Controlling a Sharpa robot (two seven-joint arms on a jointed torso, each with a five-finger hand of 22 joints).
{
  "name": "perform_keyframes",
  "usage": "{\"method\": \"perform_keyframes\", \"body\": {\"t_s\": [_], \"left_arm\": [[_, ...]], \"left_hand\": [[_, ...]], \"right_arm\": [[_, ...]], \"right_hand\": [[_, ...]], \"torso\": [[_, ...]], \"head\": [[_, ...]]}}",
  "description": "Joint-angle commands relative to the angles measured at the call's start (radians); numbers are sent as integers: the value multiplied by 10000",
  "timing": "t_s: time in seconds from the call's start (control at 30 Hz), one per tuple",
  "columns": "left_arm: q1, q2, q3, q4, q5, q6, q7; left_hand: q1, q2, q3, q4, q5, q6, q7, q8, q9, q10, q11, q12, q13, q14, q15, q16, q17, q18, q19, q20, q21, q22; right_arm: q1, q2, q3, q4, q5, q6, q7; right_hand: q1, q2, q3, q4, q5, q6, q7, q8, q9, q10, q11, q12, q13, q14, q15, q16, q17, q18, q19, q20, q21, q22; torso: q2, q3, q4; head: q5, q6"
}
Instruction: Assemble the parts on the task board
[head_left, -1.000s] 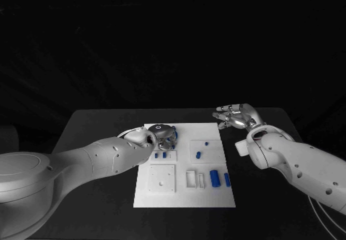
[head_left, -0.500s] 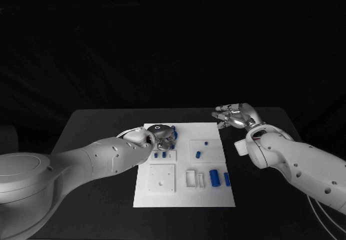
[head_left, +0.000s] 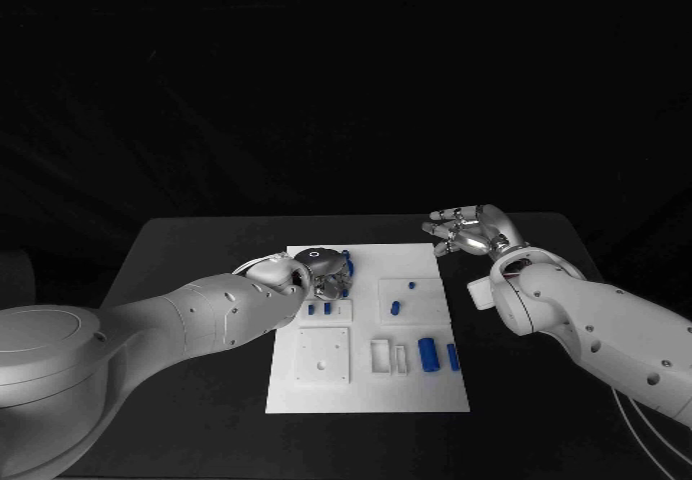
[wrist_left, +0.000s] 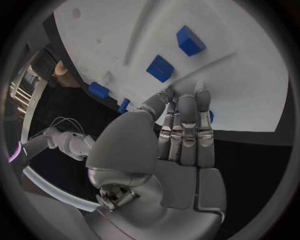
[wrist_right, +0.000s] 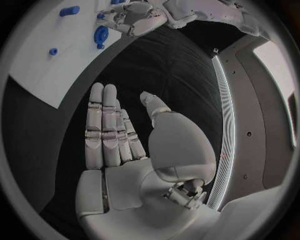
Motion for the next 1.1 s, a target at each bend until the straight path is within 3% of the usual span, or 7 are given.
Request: {"method": "perform_keyframes", "body": {"t_s": [0.03, 0.4, 0.83, 1.1], "left_arm": [[-47, 42, -16, 20, -7, 167, 39], [-48, 41, -15, 73, 6, 330, 41], [-47, 21, -14, 156, 10, 484, 114], [-47, 24, -14, 165, 10, 512, 104]], "left_hand": [[2, 2, 81, -6, -35, -154, -31, -39, -13, 55, -5, -38, -10, 86, 18, 75, 15, 170, 58, -10, 61, 201], [-11, -93, 105, -2, -55, -436, -94, -41, -21, -10, 19, -37, -9, 70, 36, 69, 5, 177, 45, 6, 70, 191], [52, 84, 111, 19, -77, 226, 27, -29, -11, 191, -85, -36, -8, 67, -82, 153, 25, 73, 0, -104, 161, 214], [86, 179, 86, -19, -71, 329, 39, -33, -13, 304, -107, -35, -7, 61, -87, 209, 41, 67, -34, -119, 280, 216]], "right_arm": [[0, 21, -1, 15, -31, 106, 67], [1, 36, -1, 2, -31, 113, 66], [1, 47, -1, -23, -32, 118, 66], [1, 48, -1, -25, -33, 123, 64]], "right_hand": [[-48, 23, -33, -5, -46, 79, -17, -20, 11, -50, 3, -32, -13, -7, 31, -37, 16, 116, 17, 31, 38, -11], [-48, 23, -33, -5, -46, 79, -17, -20, 11, -50, 3, -32, -13, -7, 31, -37, 16, 116, 17, 31, 38, -11], [-48, 23, -33, -5, -46, 79, -17, -20, 11, -50, 3, -32, -13, -7, 31, -37, 16, 116, 17, 31, 38, -11], [-42, 24, -26, 3, -49, 119, -23, -17, 13, -41, 0, -33, -14, -6, 29, -36, 17, 115, 20, 29, 36, -16]], "torso": [[0, 5, -3], [-3, 0, 9], [-3, -10, 10], [0, -10, 2]], "head": [[3, -2], [-20, -24], [-49, -43], [-42, -28]]}}
